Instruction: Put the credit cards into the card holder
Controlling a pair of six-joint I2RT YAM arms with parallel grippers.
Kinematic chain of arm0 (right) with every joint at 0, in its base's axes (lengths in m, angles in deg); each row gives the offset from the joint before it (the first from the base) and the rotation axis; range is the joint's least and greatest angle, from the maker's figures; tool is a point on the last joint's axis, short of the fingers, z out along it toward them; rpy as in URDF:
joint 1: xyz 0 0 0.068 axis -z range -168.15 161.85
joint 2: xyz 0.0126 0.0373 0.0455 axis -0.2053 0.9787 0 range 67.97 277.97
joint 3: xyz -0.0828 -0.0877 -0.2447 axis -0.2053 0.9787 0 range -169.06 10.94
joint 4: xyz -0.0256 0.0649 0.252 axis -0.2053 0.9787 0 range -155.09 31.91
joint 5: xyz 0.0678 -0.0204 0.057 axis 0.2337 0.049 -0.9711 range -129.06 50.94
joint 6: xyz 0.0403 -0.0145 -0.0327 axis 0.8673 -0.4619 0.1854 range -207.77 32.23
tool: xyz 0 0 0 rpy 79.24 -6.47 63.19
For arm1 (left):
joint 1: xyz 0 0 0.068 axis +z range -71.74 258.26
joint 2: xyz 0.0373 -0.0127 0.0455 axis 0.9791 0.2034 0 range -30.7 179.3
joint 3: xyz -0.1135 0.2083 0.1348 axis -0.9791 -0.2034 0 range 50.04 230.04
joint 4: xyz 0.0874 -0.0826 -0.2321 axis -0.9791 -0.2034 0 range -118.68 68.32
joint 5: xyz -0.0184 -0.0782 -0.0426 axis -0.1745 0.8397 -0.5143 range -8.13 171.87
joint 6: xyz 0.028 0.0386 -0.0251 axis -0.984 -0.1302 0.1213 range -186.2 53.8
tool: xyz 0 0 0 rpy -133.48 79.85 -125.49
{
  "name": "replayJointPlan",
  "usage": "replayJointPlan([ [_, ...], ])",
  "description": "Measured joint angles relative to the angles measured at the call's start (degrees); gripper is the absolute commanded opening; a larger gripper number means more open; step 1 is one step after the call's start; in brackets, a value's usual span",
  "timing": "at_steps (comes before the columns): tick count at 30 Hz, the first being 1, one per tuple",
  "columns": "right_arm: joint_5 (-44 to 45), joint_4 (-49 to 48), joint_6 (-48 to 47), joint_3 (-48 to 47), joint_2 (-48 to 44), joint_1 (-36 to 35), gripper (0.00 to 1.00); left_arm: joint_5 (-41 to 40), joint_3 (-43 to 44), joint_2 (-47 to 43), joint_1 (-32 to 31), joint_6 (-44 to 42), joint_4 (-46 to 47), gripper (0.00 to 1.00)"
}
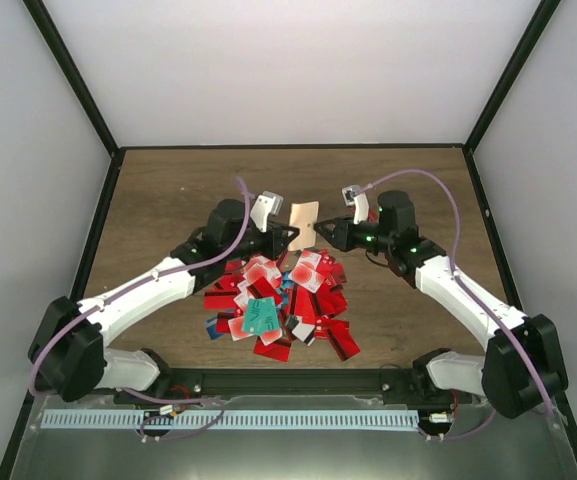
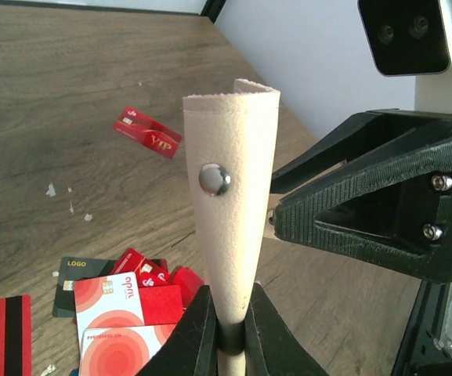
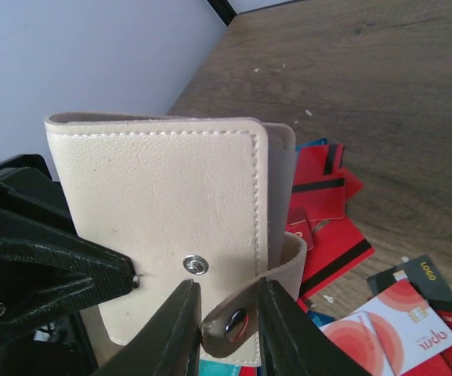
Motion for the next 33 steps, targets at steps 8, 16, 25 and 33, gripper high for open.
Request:
replayJointPlan([
  [8, 3.6, 1.2, -1.4, -0.5, 3.6, 0.0, 0.01, 1.1, 1.9, 4.8, 1.5, 0.0, 1.0, 0.04],
  [16, 5.8, 1.4, -1.6, -4.0, 10.7, 0.8, 0.01, 6.1, 6.2, 13.6, 5.6, 0.8, 3.0, 0.12],
  [25, 3.5, 1.6, -1.3, -8.5, 21.3, 2.0, 0.01, 12.6, 11.8, 26.4, 12.0, 1.8, 4.5, 0.31],
  [33, -1.0, 1.6, -1.3, -12.0, 30.0, 2.9, 0.01, 12.7, 17.5, 36.5, 13.6, -1.4, 0.4, 0.66],
])
